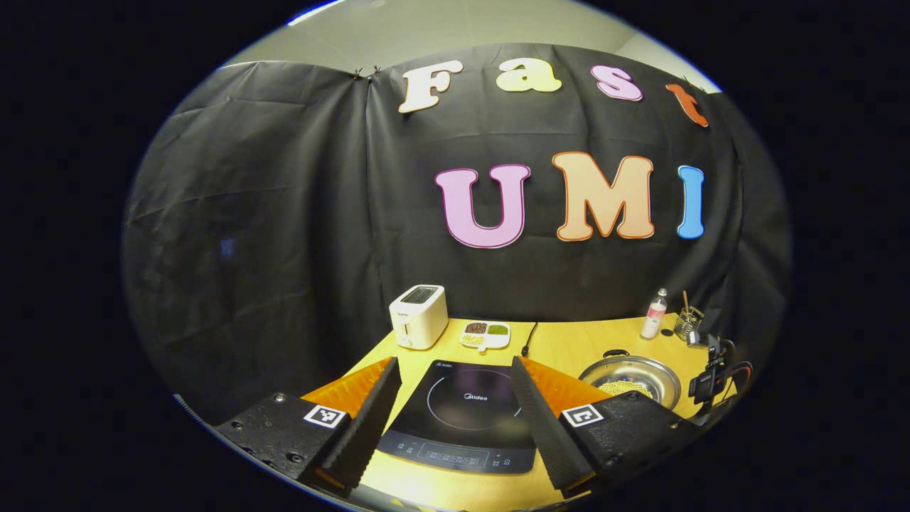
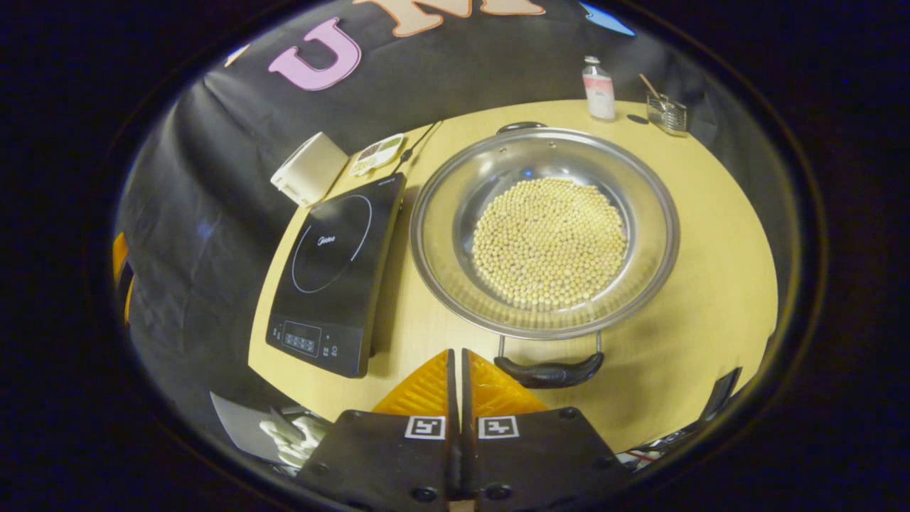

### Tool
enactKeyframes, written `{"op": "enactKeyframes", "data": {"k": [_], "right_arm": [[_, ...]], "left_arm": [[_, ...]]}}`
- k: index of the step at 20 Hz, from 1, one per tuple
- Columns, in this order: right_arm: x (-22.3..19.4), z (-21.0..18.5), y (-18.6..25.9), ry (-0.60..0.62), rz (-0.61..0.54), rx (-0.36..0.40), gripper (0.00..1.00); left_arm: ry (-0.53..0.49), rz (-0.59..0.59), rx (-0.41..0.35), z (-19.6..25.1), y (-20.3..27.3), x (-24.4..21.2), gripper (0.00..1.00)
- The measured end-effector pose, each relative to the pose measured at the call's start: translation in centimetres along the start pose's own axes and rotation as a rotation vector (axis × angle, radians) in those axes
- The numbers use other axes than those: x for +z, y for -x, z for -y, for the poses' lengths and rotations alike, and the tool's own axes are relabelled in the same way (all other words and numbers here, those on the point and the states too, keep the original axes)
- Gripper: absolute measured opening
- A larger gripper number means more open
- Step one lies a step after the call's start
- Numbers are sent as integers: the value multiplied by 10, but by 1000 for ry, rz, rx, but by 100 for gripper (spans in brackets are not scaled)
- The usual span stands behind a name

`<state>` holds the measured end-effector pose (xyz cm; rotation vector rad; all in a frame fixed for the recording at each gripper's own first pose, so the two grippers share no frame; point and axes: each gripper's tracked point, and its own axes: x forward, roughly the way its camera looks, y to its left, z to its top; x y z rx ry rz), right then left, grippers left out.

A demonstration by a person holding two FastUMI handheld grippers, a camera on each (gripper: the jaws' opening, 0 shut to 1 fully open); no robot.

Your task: First push the handle of the pot to place it horizontally, then grasp the pot with both hands and set it on the induction cooktop.

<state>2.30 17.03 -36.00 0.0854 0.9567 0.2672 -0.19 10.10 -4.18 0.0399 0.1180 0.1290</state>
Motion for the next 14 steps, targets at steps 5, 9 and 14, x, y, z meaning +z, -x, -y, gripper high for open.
{"op": "enactKeyframes", "data": {"k": [5,9,14], "right_arm": [[-9,13,-12,-30,-65,4,3],[-10,23,-7,-30,-79,-3,2],[-10,45,0,-51,-106,-37,2]], "left_arm": [[-12,4,4,17,0,6,95],[-16,8,-17,33,-3,8,94],[-6,17,-49,51,-7,10,93]]}}
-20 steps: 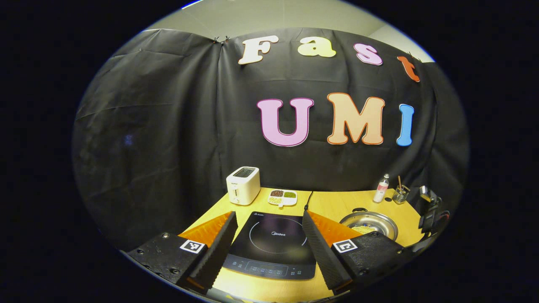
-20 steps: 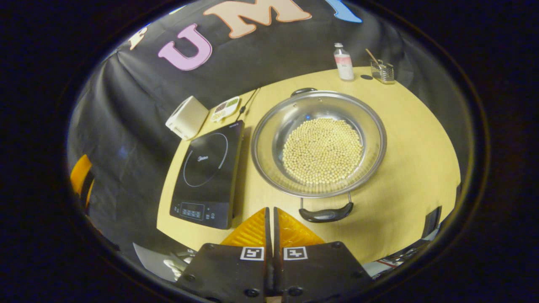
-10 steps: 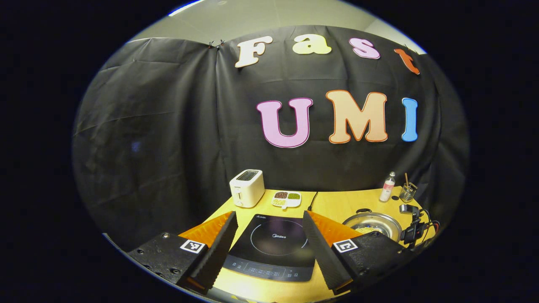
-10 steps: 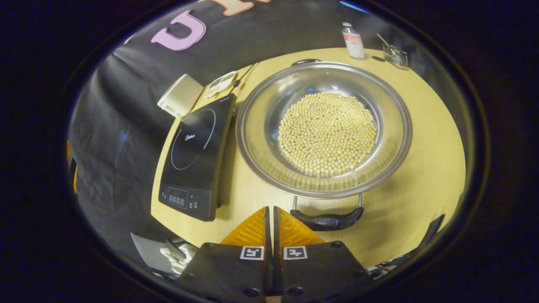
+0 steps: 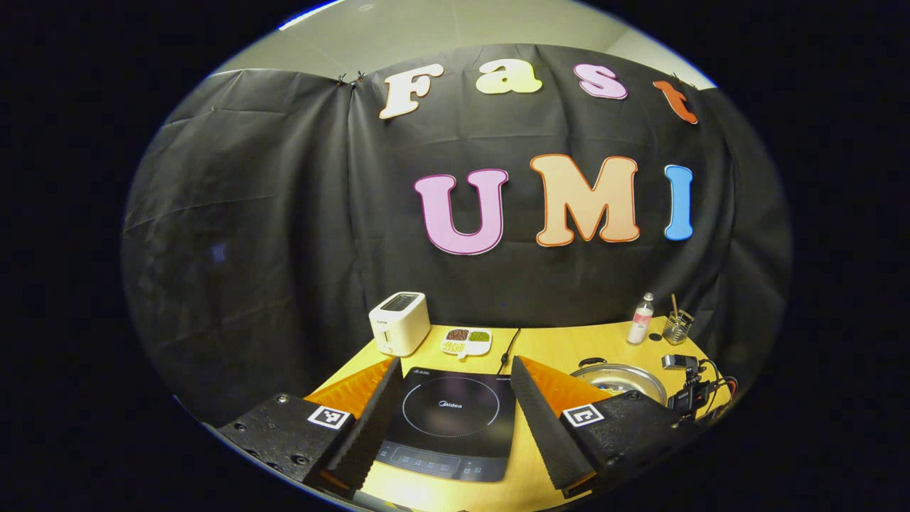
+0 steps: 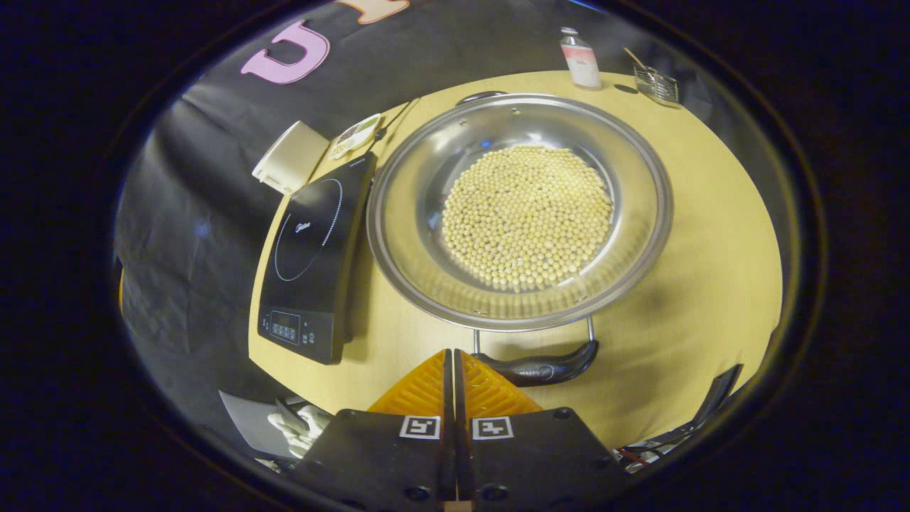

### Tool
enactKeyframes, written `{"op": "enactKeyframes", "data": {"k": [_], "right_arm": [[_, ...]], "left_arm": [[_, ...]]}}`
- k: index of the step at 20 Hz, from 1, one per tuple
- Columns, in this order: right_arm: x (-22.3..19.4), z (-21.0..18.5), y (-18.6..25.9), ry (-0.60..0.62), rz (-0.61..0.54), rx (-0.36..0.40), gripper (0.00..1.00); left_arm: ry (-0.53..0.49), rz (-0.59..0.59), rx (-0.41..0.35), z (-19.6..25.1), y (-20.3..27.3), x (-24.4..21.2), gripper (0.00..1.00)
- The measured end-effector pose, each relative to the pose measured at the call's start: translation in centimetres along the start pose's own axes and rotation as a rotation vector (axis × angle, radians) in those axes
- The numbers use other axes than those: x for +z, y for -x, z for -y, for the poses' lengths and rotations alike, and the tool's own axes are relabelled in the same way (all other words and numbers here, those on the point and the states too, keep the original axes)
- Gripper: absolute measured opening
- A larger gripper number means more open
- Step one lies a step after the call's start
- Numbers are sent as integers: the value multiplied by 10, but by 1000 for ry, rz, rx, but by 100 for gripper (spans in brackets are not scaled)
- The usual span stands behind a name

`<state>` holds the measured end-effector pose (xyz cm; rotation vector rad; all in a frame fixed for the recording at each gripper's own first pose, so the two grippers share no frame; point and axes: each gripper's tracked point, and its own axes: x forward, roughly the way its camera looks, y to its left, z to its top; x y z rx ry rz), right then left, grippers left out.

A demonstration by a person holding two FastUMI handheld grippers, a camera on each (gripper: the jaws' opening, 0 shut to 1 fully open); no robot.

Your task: First push the handle of the pot to place it horizontally, then grasp the pot with both hands and set it on the induction cooktop.

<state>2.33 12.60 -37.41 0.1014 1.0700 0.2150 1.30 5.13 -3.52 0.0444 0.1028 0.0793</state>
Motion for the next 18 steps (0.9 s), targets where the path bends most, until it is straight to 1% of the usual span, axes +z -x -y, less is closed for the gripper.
{"op": "enactKeyframes", "data": {"k": [3,4,6,8,10,11,12,13,15,16,17,18], "right_arm": [[5,22,7,-40,-2,-36,1],[9,31,8,-51,1,-55,2],[17,50,13,-73,15,-97,1],[25,67,16,-87,28,-130,3],[29,80,16,-95,35,-160,3],[31,87,17,-95,37,-172,0],[36,93,18,-96,39,-183,0],[38,98,18,-96,37,-192,2],[45,108,18,-88,37,-206,2],[49,113,18,-85,38,-213,0],[53,118,18,-84,39,-219,2],[58,123,19,-82,41,-224,2]], "left_arm": [[11,-5,-26,9,-4,-2,93],[11,-11,-36,12,-5,-4,93],[3,-17,-45,14,-6,-6,92],[0,-20,-51,15,-8,-6,94],[-13,-31,-45,12,-9,-8,93],[-18,-32,-41,12,-9,-8,93],[-22,-31,-37,11,-9,-6,93],[-25,-31,-34,9,-10,-6,93],[-29,-32,-29,10,-8,-6,93],[-29,-33,-30,11,-7,-6,93],[-28,-34,-29,12,-6,-7,93],[-29,-34,-27,13,-5,-7,93]]}}
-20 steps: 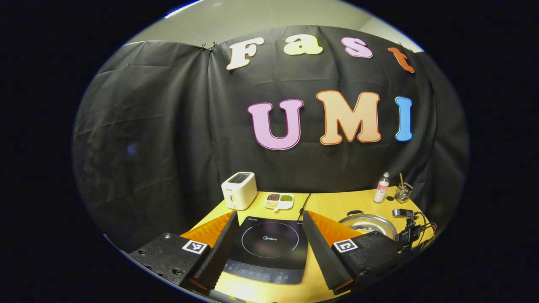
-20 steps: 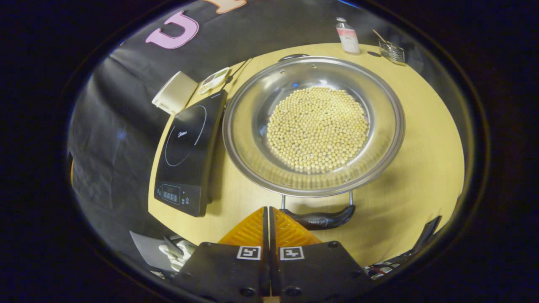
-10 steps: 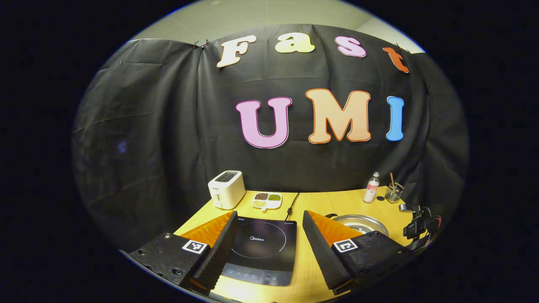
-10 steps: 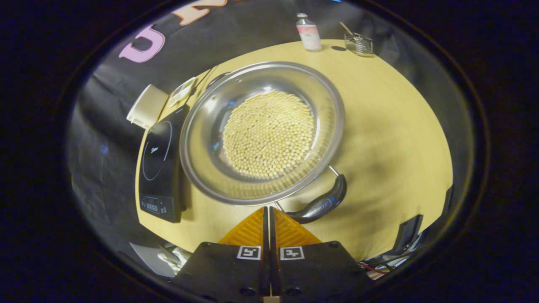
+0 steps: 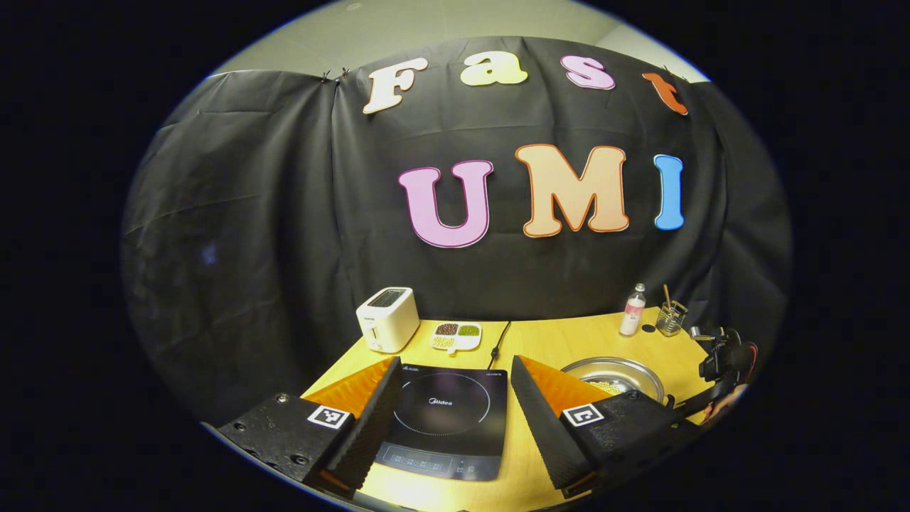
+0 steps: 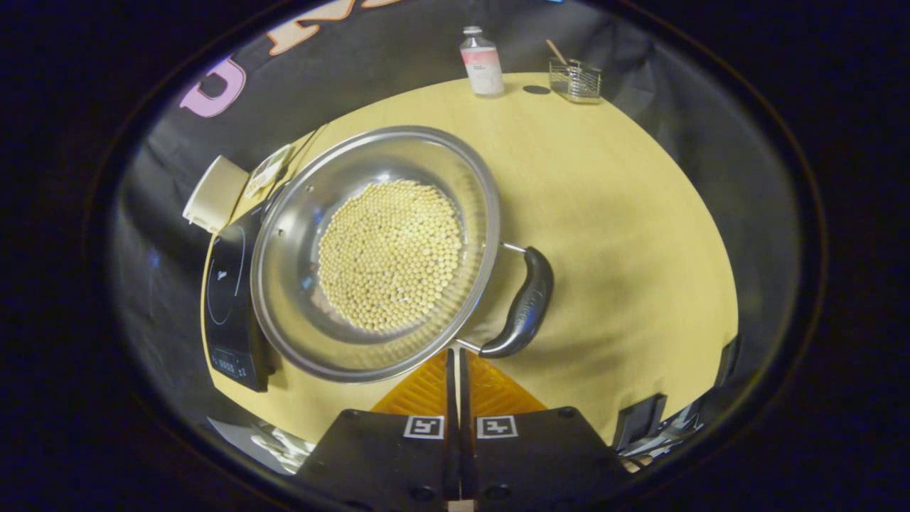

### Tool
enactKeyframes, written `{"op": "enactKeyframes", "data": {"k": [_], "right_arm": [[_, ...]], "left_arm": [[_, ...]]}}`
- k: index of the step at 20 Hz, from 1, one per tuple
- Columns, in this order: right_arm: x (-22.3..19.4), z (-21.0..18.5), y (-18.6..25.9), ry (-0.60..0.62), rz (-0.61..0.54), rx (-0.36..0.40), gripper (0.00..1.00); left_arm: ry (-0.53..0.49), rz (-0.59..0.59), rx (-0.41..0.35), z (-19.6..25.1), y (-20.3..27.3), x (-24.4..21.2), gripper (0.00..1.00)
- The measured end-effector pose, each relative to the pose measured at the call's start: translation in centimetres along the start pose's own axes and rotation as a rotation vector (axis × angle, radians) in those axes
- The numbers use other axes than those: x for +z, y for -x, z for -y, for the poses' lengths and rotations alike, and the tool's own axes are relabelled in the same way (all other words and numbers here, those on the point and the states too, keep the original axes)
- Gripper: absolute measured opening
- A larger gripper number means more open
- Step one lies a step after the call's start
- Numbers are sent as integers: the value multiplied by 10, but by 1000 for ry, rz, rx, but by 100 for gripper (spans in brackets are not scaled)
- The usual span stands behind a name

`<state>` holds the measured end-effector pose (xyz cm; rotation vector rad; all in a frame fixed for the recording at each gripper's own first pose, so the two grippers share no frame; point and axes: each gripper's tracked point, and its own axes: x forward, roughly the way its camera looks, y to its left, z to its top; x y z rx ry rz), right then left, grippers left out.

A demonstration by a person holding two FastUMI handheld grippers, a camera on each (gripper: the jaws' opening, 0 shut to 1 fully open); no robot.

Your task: First push the handle of the pot to place it horizontally, then grasp the pot with both hands and set it on the induction cooktop.

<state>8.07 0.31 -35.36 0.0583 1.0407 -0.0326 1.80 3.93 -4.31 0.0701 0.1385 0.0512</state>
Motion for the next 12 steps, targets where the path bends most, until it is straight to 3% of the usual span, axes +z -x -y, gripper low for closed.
{"op": "enactKeyframes", "data": {"k": [12], "right_arm": [[56,31,-12,73,40,-39,3]], "left_arm": [[4,-62,26,14,-5,-17,94]]}}
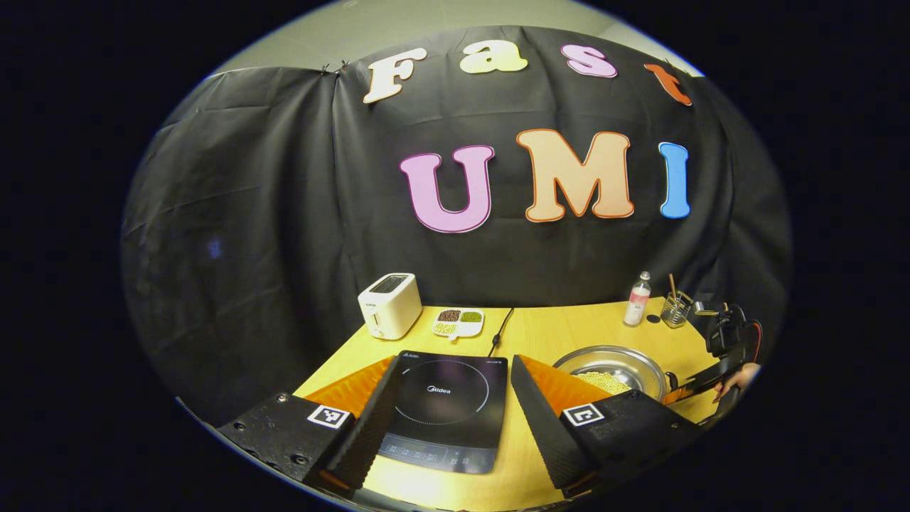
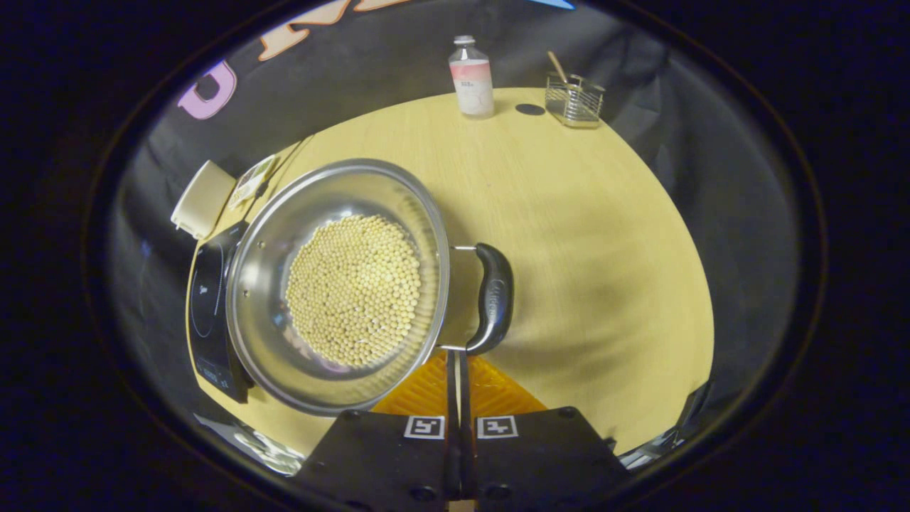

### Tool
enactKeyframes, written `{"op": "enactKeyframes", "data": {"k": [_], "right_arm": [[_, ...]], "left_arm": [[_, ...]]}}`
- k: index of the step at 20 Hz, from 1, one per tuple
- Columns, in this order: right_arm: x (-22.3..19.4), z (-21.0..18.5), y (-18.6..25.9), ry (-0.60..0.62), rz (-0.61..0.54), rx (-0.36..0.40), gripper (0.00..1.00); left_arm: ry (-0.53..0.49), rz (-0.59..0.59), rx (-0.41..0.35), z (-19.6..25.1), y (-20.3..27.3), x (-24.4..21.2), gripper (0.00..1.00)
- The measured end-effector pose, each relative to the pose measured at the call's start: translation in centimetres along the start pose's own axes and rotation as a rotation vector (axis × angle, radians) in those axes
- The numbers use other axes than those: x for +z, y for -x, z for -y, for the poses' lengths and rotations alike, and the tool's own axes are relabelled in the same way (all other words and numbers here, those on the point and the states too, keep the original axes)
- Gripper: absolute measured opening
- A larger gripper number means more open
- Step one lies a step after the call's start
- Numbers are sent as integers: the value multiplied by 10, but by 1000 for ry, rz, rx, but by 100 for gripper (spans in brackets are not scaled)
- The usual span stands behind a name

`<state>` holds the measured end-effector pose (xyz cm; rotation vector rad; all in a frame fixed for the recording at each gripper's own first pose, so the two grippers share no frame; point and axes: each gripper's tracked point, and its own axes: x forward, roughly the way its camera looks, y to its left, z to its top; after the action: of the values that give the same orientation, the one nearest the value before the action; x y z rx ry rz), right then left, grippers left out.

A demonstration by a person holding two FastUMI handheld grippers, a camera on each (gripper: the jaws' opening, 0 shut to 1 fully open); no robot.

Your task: First push the handle of the pot to place it horizontally, then grasp the pot with both hands and set it on the induction cooktop.

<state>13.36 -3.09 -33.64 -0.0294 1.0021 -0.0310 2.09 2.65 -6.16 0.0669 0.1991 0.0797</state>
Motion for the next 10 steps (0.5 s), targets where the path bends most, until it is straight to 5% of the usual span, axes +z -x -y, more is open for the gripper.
{"op": "enactKeyframes", "data": {"k": [10], "right_arm": [[34,9,-11,58,16,5,0]], "left_arm": [[8,-33,16,16,-8,-9,97]]}}
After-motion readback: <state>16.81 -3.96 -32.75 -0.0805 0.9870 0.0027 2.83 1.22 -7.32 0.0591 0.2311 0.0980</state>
